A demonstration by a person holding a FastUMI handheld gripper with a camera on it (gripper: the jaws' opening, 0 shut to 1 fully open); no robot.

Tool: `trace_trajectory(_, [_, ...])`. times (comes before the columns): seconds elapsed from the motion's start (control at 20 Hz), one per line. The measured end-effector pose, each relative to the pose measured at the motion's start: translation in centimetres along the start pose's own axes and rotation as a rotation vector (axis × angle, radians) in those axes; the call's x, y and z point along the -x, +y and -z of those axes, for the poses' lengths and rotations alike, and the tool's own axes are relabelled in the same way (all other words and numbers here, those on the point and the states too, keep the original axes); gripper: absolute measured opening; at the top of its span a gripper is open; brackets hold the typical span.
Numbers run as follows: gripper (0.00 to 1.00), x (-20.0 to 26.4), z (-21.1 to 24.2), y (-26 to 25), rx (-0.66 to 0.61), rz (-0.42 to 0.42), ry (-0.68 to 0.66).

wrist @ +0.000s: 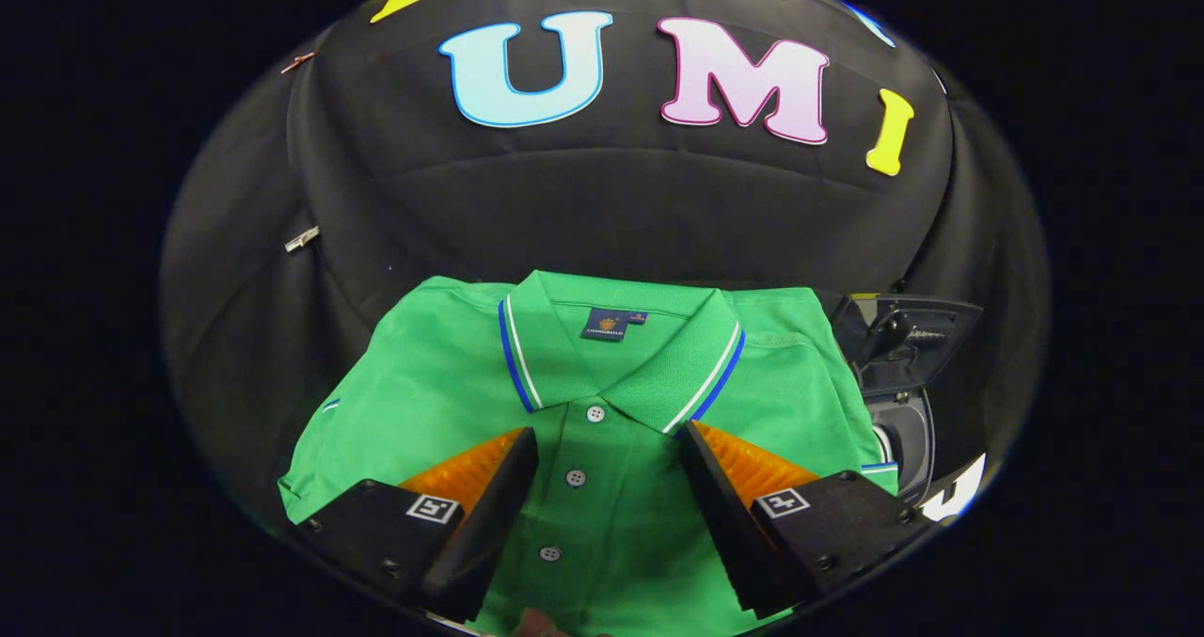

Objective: Put the clothes into the washing machine and then close the washing machine lid.

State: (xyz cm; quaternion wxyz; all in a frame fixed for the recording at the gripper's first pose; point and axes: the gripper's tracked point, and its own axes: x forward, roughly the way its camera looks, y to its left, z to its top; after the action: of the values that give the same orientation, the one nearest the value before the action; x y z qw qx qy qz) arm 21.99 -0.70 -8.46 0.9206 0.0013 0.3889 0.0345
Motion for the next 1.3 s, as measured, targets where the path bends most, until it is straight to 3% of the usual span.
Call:
trace_trajectory(0.3, [0.98, -0.4, 0.2, -0.3, -0.018, 0.030, 0.144])
trace_trajectory(0.4, [0.93, -0.4, 0.2, -0.6, -0.033, 0.041, 0.192])
trace_trajectory(0.65, [0.35, -0.6, -0.3, -0.5, -0.086, 0.026, 0.182])
trace_trajectory(0.7, [0.35, -0.6, -0.4, -1.1, -0.094, 0.033, 0.171])
trace_trajectory(0.8, [0.11, -0.7, -0.8, -1.0, -0.077, 0.013, 0.132])
trace_trajectory(1.3, [0.12, -0.7, -0.8, -0.9, -0.013, 0.031, 0.041])
